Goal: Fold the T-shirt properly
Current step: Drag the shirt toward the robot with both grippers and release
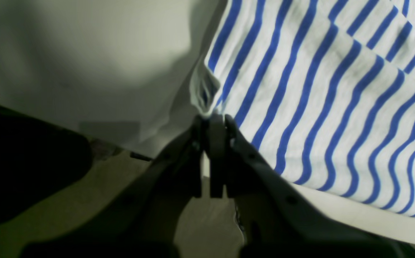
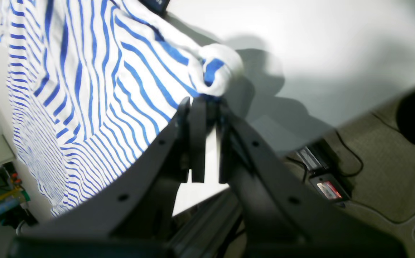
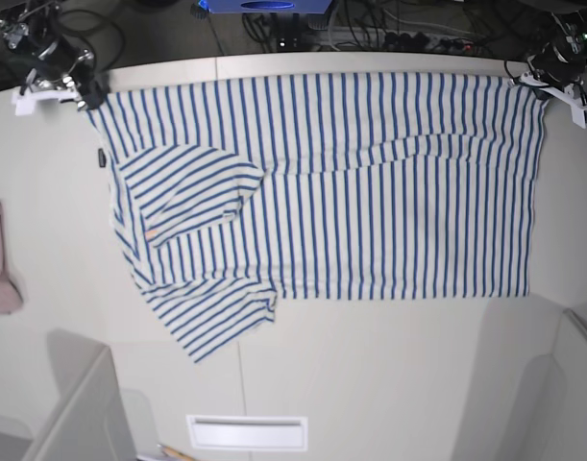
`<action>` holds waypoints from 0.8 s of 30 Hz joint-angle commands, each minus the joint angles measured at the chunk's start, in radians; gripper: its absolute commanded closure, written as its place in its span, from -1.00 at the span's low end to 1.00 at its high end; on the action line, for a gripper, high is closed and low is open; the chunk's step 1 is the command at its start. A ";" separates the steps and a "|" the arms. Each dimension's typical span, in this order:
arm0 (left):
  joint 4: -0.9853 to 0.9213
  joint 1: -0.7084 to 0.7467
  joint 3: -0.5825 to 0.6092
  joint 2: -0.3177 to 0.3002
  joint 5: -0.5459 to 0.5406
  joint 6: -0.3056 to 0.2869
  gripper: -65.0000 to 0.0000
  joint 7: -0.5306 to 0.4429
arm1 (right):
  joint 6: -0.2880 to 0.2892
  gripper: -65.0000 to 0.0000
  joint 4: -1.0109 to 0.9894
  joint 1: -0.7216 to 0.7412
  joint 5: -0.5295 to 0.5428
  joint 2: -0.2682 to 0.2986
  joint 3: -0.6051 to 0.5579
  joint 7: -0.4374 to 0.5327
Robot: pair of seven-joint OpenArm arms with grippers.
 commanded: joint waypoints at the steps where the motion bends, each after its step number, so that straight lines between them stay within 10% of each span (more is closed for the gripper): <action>1: 0.012 0.014 -0.011 -0.014 0.003 0.003 1.00 -0.014 | 0.010 1.00 0.020 -0.011 0.015 0.011 0.007 0.010; 24: 0.006 0.026 -0.100 0.014 0.001 0.002 1.00 -0.012 | 0.016 1.00 0.103 -0.095 0.013 -0.045 0.011 0.010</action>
